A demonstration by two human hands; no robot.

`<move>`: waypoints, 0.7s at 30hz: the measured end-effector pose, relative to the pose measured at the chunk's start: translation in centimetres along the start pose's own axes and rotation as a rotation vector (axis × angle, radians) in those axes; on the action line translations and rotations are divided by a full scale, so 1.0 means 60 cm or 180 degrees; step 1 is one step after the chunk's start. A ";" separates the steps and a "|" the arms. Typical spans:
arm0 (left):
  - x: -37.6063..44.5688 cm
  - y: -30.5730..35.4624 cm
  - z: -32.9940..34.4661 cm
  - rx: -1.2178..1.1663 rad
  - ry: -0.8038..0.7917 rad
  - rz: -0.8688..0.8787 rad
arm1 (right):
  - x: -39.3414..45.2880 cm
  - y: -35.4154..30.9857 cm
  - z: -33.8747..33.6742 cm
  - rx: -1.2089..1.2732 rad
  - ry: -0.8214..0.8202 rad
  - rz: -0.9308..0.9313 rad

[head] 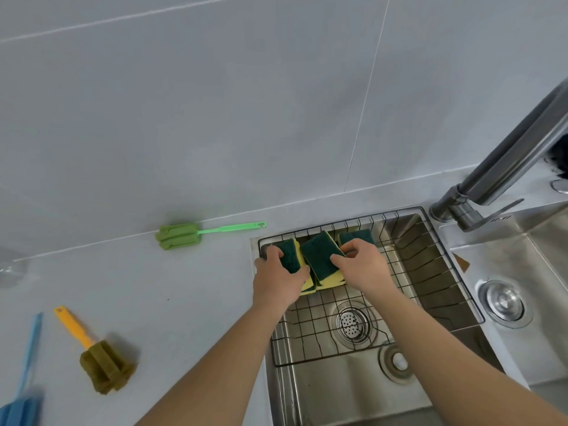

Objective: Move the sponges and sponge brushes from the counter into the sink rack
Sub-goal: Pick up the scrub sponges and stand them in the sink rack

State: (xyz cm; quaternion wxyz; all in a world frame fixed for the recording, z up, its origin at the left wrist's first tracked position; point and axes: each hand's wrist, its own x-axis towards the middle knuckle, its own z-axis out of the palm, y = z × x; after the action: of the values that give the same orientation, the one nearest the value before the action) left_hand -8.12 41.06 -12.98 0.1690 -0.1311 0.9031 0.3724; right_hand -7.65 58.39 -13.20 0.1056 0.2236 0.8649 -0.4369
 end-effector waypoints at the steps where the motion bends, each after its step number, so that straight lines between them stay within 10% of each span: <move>1: 0.004 0.001 0.002 -0.0007 0.0002 -0.0008 | 0.004 -0.002 0.000 -0.0090 0.0002 -0.0051; 17: 0.017 -0.022 0.011 0.1149 0.0049 0.0612 | 0.027 -0.013 0.004 -0.1690 -0.0057 -0.1299; 21: 0.033 -0.039 -0.003 0.1457 -0.0095 0.1059 | 0.045 -0.045 -0.018 -0.2056 -0.0908 -0.2019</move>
State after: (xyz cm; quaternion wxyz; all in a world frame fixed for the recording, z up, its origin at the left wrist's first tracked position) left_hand -9.13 39.06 -15.14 0.1440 0.0659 0.9702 0.1833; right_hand -11.32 58.64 -11.69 0.1489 -0.1581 0.9589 -0.1826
